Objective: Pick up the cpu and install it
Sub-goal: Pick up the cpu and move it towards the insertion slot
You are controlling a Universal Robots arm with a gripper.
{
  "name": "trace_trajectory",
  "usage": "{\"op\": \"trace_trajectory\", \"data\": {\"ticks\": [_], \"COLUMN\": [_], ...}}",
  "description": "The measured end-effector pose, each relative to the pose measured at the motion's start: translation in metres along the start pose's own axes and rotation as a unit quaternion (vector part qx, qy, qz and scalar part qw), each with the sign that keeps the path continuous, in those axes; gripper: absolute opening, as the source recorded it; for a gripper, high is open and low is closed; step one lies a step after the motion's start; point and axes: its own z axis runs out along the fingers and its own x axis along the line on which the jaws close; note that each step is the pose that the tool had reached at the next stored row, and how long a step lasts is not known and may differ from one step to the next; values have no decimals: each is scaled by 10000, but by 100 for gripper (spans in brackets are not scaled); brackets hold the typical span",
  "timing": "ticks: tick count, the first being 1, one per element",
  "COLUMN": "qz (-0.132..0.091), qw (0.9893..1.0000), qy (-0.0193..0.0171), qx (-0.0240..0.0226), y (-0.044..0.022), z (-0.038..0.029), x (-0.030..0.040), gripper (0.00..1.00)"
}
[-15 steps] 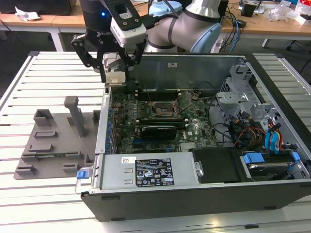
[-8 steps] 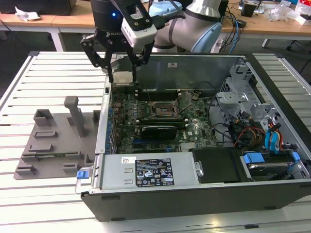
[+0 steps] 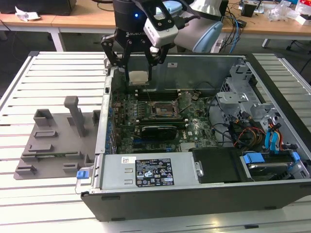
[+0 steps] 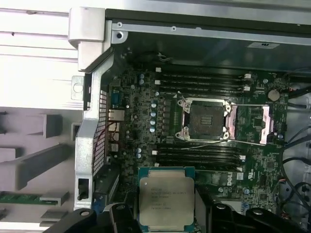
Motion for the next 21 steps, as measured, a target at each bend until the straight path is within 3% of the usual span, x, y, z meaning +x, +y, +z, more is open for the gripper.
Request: {"op": "trace_trajectory", "data": {"ticks": [9, 21], "qz": [-1, -1], "qw": [10000, 10000], "qy": [1, 4], "qx": [23, 46], "y": [44, 121], "z": [45, 163], "x": [-185, -344], "gripper": [55, 55]}}
